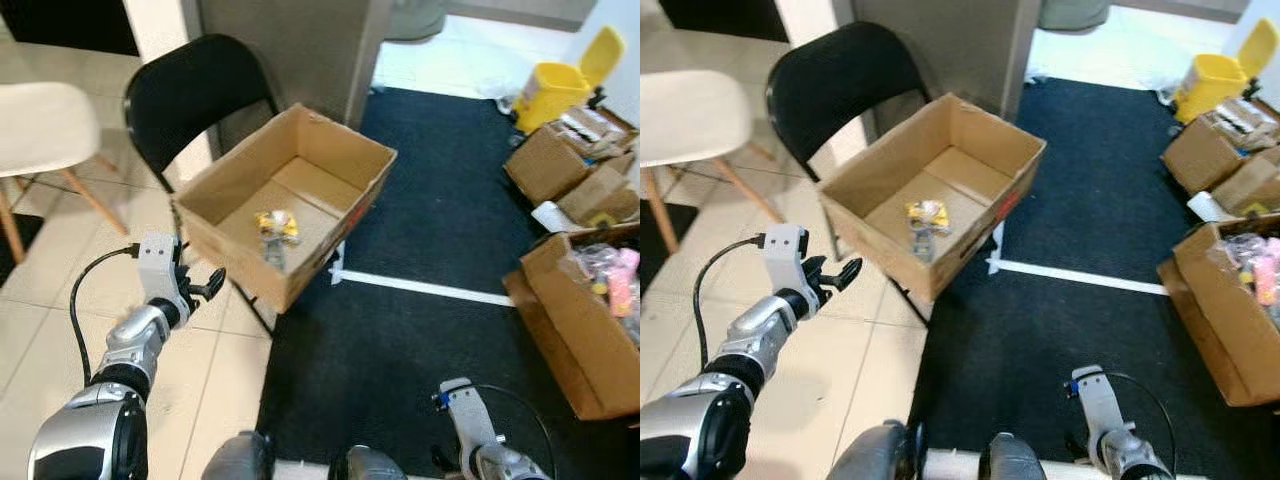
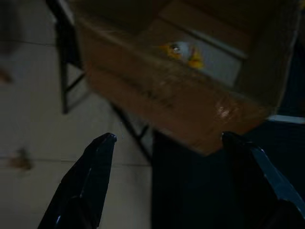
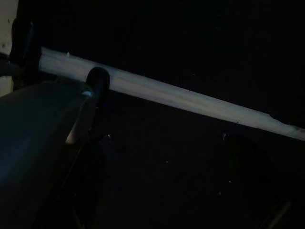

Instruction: Picking trash to rubbish bin

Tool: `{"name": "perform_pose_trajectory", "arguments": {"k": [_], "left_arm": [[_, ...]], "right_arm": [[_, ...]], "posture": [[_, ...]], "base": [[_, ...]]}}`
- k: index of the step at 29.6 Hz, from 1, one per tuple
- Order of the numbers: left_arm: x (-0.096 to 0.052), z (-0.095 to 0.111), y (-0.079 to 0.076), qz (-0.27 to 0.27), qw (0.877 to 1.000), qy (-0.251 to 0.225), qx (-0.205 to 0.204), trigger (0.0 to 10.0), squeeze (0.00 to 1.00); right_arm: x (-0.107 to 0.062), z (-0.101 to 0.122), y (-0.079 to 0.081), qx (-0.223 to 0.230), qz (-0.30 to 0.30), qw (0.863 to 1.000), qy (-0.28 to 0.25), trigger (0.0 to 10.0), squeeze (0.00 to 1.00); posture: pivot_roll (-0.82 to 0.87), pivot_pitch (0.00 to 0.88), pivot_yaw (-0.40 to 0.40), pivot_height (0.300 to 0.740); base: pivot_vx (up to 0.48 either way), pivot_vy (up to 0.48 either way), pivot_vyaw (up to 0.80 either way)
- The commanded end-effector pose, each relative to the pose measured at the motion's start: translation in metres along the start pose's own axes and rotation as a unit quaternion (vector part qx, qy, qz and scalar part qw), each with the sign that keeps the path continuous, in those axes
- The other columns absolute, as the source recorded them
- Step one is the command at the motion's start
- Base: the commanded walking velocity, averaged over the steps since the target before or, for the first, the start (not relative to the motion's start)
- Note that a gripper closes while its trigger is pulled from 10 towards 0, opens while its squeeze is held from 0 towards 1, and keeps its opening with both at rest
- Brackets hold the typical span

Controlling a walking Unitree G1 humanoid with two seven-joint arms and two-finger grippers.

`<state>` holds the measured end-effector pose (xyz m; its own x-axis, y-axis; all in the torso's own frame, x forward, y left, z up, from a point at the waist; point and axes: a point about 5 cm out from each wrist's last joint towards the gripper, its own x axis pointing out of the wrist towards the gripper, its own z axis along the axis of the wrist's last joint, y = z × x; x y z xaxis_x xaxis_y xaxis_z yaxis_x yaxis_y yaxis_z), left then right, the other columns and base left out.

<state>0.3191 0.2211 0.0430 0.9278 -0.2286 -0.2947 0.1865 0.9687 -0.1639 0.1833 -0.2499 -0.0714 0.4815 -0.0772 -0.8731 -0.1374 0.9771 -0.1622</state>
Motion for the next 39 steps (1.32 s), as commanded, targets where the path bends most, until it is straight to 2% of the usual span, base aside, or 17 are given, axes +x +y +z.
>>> {"name": "perform_pose_trajectory", "arguments": {"k": [1,4,8,13,22,32,35,39], "left_arm": [[-0.003,-0.005,0.003,0.01,1.0,0.004,-0.001,10.0,0.0],[-0.004,-0.005,0.005,0.013,1.0,0.007,0.009,10.0,0.0],[-0.005,-0.007,0.007,0.021,1.0,0.009,-0.009,10.0,0.0],[-0.005,-0.009,0.005,0.024,1.0,0.014,-0.007,10.0,0.0],[-0.007,-0.016,0.004,0.026,0.999,0.029,-0.004,10.0,0.0],[-0.012,-0.024,0.009,0.043,0.998,0.04,-0.013,10.0,0.0],[-0.016,-0.035,0.009,0.049,0.997,0.059,-0.017,10.0,0.0],[-0.028,-0.058,0.011,0.066,0.992,0.107,-0.017,10.0,0.0]], "right_arm": [[-0.001,-0.012,0.0,0.007,0.001,1.0,0.018,10.0,0.0],[-0.001,-0.011,-0.001,0.005,0.001,1.0,0.018,10.0,0.0],[-0.001,-0.01,-0.001,0.006,-0.001,1.0,0.016,10.0,0.0],[-0.001,-0.009,-0.001,0.008,-0.003,1.0,0.015,10.0,0.0],[-0.001,-0.01,-0.002,0.008,-0.002,1.0,0.016,10.0,0.0],[-0.001,-0.01,-0.002,0.009,-0.002,1.0,0.015,10.0,0.0],[-0.001,-0.01,-0.002,0.0,-0.002,1.0,0.018,10.0,0.0],[-0.001,-0.01,-0.002,0.007,-0.004,1.0,0.019,10.0,0.0]], "posture": [[0.03,0.128,-0.024,0.74],[0.03,0.13,-0.024,0.74],[0.02,0.125,-0.024,0.74],[0.02,0.125,-0.023,0.74],[0.02,0.131,-0.018,0.74],[0.02,0.136,-0.021,0.74],[0.02,0.135,-0.018,0.74],[0.02,0.132,-0.013,0.74]], "base": [[0.0,0.0,0.0],[0.0,0.0,0.0],[0.0,-0.404,0.0],[0.0,-0.371,0.0],[0.0,0.0,0.0],[0.0,0.0,0.0],[0.0,0.0,-0.34],[0.0,0.0,-0.8]]}}
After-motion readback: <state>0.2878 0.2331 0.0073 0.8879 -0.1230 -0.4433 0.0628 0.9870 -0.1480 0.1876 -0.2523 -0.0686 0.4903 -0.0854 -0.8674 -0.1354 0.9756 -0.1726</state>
